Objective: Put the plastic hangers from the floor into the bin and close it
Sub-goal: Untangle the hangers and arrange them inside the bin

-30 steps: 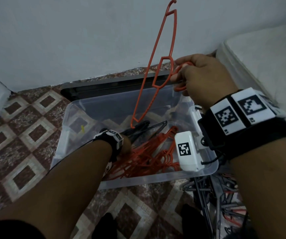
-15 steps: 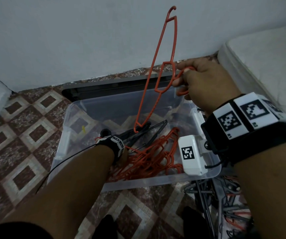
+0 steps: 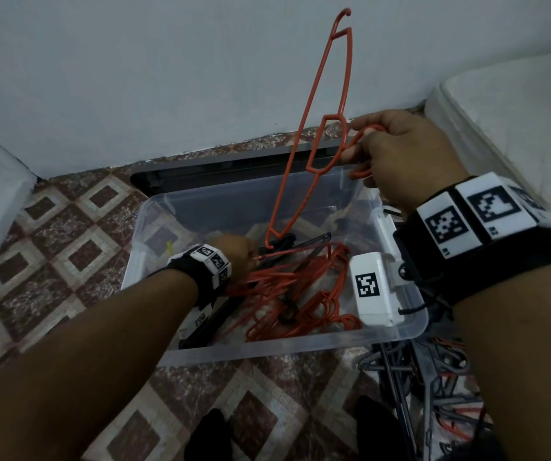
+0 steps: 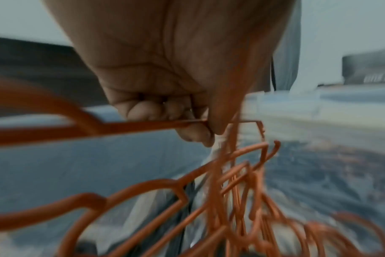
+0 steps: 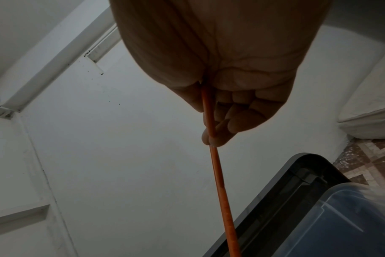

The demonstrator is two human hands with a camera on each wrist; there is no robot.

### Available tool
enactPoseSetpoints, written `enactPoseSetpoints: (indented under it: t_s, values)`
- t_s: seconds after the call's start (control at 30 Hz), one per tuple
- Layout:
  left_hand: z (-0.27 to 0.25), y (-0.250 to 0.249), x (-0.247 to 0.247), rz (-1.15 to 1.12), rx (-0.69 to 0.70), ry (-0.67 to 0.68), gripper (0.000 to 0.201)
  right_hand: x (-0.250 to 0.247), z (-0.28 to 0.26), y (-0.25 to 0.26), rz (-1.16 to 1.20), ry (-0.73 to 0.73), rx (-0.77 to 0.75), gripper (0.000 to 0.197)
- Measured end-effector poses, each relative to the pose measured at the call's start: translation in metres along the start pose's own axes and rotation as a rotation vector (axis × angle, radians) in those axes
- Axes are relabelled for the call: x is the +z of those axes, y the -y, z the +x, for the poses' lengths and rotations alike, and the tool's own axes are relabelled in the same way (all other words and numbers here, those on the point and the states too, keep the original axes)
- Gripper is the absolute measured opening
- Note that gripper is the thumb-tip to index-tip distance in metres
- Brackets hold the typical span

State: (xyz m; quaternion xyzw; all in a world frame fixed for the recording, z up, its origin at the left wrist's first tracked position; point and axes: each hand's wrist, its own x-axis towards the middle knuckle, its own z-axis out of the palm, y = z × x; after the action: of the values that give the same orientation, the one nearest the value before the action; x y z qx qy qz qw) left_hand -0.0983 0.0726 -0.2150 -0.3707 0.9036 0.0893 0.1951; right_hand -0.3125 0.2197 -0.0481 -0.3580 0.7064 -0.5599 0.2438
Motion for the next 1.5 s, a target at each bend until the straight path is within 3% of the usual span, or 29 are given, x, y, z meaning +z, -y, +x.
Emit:
enactPoseSetpoints:
  t_s: [0.23, 0.37, 0.47, 0.6, 0.67, 0.83, 0.9, 1.1, 1.2, 1.3, 1.43, 1.5]
  values:
    - [-0.043, 0.021, -0.034, -0.019, 0.002, -0.156, 0.019, -0.007, 0.003, 0.003, 0.041, -0.058, 0.002, 0.027]
    - [-0.063, 0.027, -0.039, 0.04, -0.03, -0.089, 0.025, -0.009, 0.002, 0.003, 0.06, -0.065, 0.008, 0.026]
    - [-0.074, 0.033, -0.046, 0.077, -0.069, -0.118, 0.018, -0.01, 0.003, 0.002, 0.056, -0.055, 0.003, 0.026]
    - [-0.089, 0.028, -0.048, 0.255, -0.074, 0.093, 0.021, -0.011, 0.004, -0.002, 0.033, -0.041, -0.018, 0.026]
    - [-0.098, 0.024, -0.045, 0.334, -0.056, 0.119, 0.024, -0.011, 0.004, -0.003, 0.026, -0.039, -0.03, 0.027]
    - [-0.111, 0.024, -0.058, 0.45, -0.154, -0.264, 0.02, -0.011, 0.004, -0.004, 0.014, -0.035, -0.041, 0.026]
    - [-0.114, 0.028, -0.067, 0.375, -0.219, -0.289, 0.015, -0.011, 0.004, -0.004, 0.007, -0.033, -0.037, 0.026]
    - [-0.119, 0.036, -0.09, 0.301, -0.329, -0.27, 0.032, -0.011, 0.004, -0.004, -0.007, -0.034, -0.029, 0.026]
    - [-0.129, 0.04, -0.112, 0.358, -0.348, -0.428, 0.027, -0.012, 0.006, -0.006, -0.004, -0.036, -0.038, 0.025]
    - [-0.145, 0.048, -0.13, 0.159, -0.364, -0.618, 0.014, -0.015, 0.008, -0.008, -0.008, -0.032, -0.044, 0.027]
    - [-0.159, 0.062, -0.142, -0.302, -0.274, -0.547, 0.02, -0.015, 0.008, -0.008, 0.012, -0.016, -0.05, 0.03]
    - [-0.161, 0.063, -0.146, -0.436, -0.231, -0.589, 0.019, -0.01, 0.005, -0.007, 0.022, 0.016, -0.059, 0.03]
